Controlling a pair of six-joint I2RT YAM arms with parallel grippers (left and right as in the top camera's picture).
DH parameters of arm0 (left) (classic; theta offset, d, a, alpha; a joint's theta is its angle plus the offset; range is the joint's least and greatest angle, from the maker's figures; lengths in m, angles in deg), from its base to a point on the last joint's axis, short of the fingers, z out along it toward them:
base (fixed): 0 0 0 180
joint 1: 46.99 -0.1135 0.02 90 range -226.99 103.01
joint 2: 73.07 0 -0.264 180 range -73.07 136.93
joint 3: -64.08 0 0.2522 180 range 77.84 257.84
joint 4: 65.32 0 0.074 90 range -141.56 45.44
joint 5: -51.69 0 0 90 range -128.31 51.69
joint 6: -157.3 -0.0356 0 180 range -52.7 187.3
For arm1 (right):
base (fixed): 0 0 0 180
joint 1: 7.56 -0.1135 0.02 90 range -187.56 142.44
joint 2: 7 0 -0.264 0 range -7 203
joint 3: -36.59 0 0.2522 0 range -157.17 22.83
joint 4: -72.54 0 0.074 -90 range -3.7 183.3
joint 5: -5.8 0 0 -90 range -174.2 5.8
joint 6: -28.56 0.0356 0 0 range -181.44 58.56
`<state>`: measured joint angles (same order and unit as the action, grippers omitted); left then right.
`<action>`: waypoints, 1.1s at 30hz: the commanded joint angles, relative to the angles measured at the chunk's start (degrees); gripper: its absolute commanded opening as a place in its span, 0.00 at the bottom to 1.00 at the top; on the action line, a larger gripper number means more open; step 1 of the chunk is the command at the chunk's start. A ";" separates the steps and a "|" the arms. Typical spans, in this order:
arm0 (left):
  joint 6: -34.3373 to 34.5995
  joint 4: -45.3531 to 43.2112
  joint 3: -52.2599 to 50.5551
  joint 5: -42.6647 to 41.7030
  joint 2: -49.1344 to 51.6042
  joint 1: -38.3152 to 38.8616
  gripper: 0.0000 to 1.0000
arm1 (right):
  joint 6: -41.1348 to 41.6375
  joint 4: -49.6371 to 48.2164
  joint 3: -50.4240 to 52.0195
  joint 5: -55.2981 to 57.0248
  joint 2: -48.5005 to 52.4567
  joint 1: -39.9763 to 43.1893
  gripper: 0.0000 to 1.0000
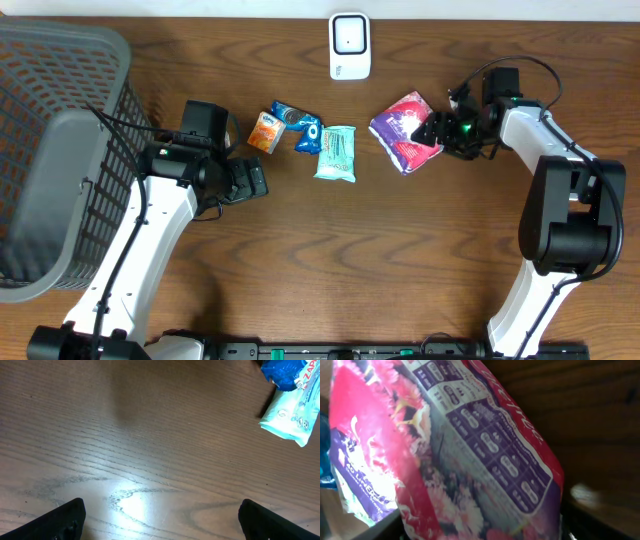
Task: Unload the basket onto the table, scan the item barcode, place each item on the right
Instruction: 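Move the purple pack right and set it on the table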
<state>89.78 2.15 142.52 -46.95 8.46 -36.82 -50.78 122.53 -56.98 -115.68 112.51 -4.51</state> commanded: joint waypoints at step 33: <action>-0.31 0.22 -0.46 0.35 0.13 -0.09 0.98 | 10.95 5.97 1.05 6.58 -26.18 -3.32 0.98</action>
<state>89.78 2.18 142.52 -46.95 8.46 -36.82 -36.99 128.34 -56.09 -109.67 85.43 -3.55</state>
